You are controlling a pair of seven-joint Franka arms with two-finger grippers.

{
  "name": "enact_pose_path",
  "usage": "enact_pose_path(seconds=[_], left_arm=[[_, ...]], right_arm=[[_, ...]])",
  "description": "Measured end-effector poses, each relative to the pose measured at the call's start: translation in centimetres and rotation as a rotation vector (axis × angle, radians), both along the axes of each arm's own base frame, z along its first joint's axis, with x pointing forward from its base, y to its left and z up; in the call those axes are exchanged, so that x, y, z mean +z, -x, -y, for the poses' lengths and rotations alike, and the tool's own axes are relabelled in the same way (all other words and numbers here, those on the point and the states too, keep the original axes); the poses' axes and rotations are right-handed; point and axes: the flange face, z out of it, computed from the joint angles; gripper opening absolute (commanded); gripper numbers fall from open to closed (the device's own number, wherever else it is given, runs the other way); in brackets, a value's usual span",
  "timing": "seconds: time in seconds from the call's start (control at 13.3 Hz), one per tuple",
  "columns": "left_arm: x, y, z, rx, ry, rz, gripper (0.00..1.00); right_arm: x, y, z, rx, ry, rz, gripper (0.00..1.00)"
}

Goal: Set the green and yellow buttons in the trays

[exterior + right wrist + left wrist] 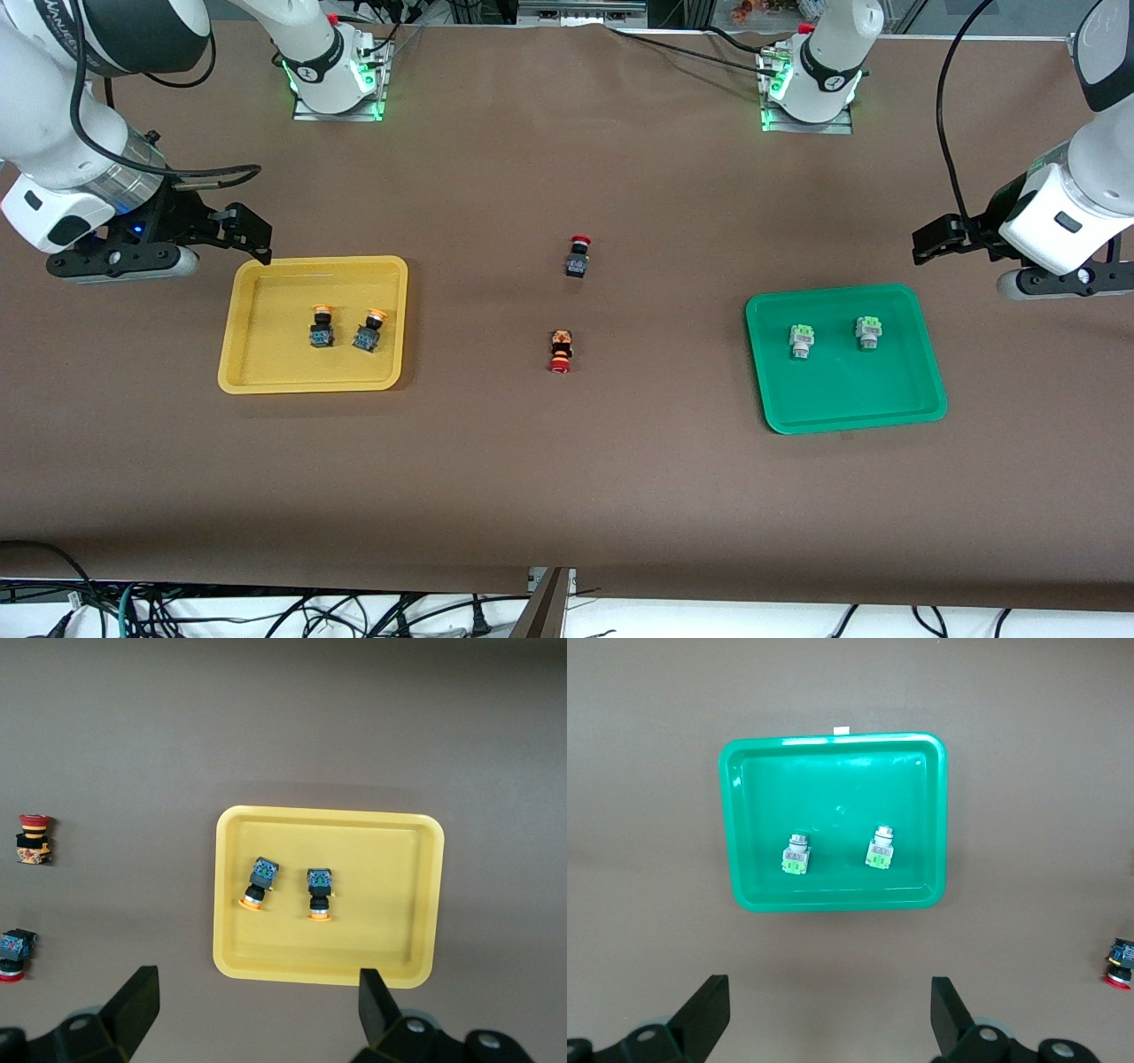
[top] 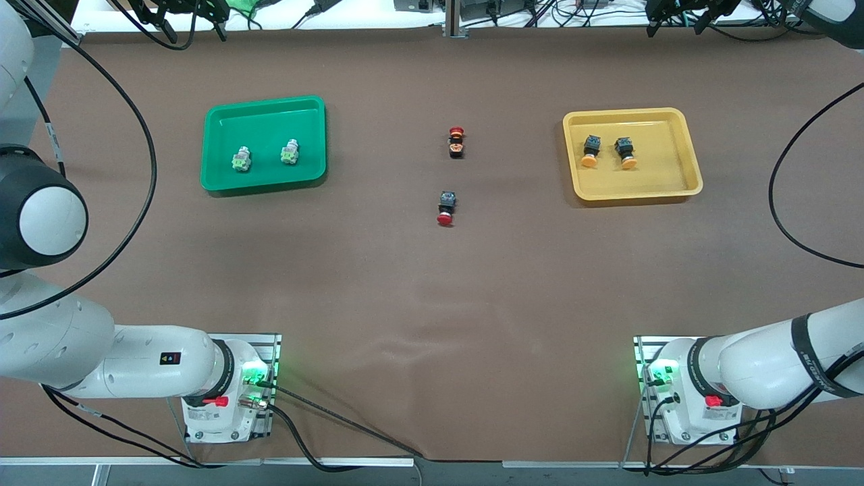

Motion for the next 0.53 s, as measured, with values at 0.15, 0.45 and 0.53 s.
enact_pose_path(seconds=[0.15,0.45,0.53], left_arm=[[0.01,-0.01,0.00,0.000,0.000,0.000,1.00],[0.03,-0.02,0.02,0.000,0.000,0.001,1.00],[0.02,-0.02,0.04,-0.001,0.000,0.001,1.00]], right_arm=[[-0.13,0.03,0.05,-0.001,0.001,-0.006,0.99],[-0.20,0.04,0.07,-0.001,0.002,-0.009,0.99],[-0.20,0.04,0.07,-0.001,0.002,-0.009,0.99]])
